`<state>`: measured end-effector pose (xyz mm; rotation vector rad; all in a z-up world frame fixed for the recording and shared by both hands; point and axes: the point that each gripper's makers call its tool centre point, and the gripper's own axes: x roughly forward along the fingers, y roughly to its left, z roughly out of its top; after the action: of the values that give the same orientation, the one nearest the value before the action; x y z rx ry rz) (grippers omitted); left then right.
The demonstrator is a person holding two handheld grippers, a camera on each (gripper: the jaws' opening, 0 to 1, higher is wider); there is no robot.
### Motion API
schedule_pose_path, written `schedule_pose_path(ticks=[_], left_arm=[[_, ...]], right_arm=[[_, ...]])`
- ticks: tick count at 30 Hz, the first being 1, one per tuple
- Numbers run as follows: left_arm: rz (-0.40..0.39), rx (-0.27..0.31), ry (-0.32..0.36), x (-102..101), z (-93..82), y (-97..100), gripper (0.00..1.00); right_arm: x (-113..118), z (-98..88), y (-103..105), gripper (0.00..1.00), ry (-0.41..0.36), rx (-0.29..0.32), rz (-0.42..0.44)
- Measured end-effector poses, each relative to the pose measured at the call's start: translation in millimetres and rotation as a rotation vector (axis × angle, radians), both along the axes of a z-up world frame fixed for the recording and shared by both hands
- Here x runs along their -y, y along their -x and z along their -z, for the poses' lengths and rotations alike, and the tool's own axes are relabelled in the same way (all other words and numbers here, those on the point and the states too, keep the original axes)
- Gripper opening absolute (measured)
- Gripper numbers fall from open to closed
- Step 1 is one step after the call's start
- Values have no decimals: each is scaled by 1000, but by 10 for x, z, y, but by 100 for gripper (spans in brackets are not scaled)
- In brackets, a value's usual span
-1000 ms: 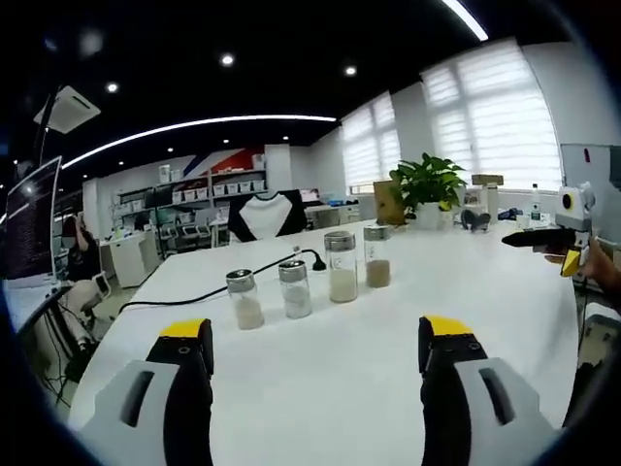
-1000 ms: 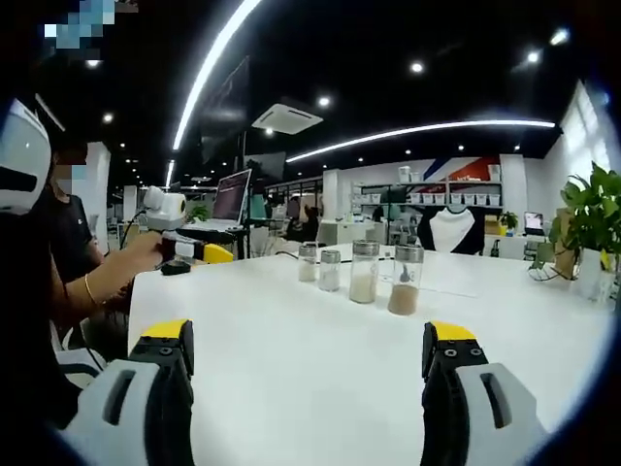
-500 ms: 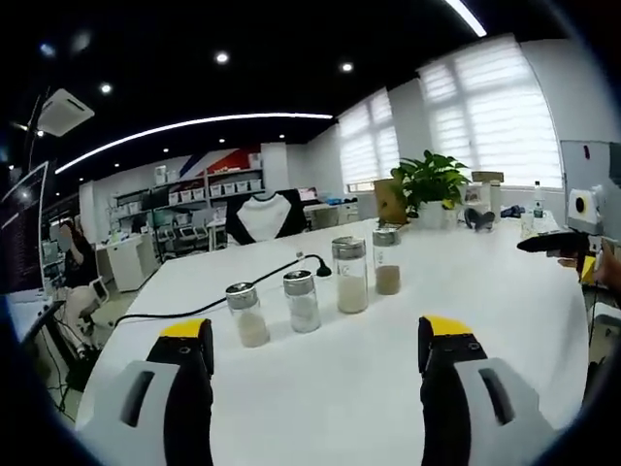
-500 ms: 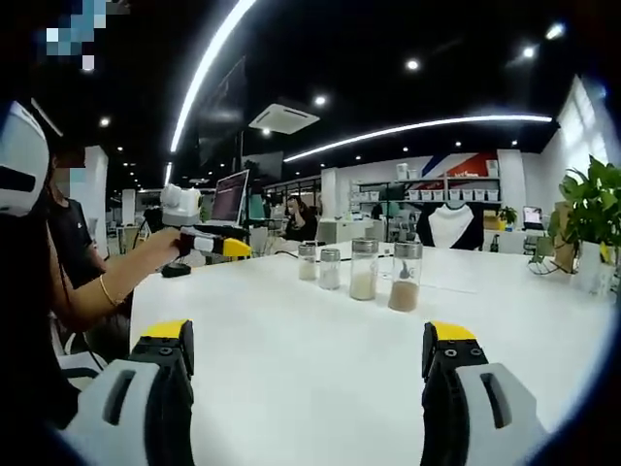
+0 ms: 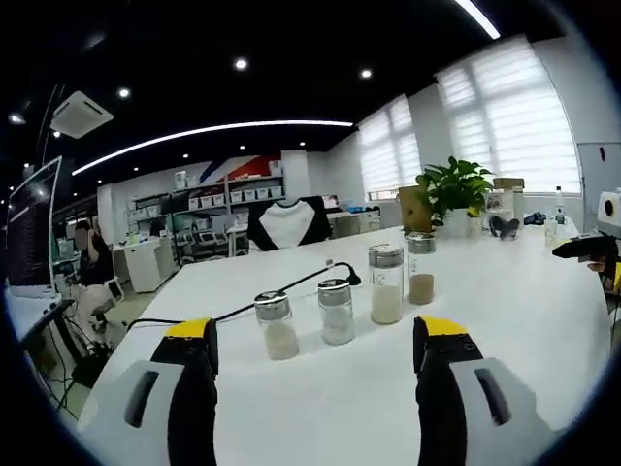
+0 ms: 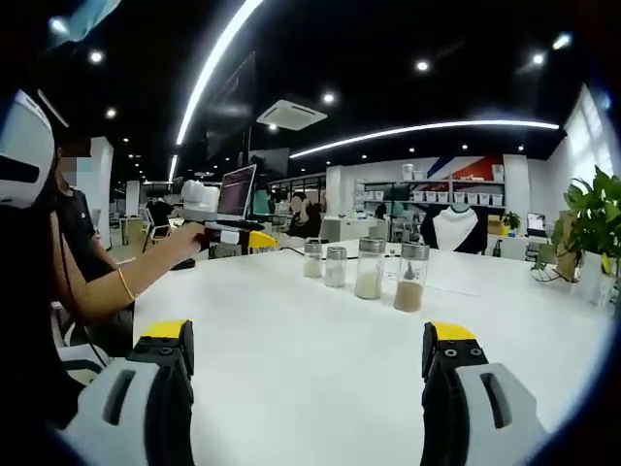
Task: Rotate the seasoning bottle until the label or dispensing opening points toward the visible target arrow and the bottle remains upright within the marked orientation range
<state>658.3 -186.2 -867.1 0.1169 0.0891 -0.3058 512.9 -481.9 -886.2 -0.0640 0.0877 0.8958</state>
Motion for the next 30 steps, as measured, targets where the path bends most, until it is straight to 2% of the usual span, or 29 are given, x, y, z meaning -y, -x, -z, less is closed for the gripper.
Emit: schedule_pose_path(ticks=[4, 5, 12, 15, 20, 30], left_arm=[[-3, -11, -9, -10, 29, -77, 88], [-4, -36, -12, -24, 49, -107, 88], [1, -36, -37, -37, -75, -183, 88], [12, -38, -85, 8, -88, -219, 87], [8, -45, -70, -3, -73, -321, 87], [-52, -63, -30, -201, 48, -664, 84]], right_arm=[[-8, -5, 2, 100, -7, -3, -1], [-8, 1, 2, 100, 1, -4, -2], [36, -29, 5, 100, 19, 2, 14], [56, -1, -19, 100, 39, 1, 24], [71, 33, -30, 100, 61, 0, 39], [106, -13, -42, 100, 70, 6, 53]])
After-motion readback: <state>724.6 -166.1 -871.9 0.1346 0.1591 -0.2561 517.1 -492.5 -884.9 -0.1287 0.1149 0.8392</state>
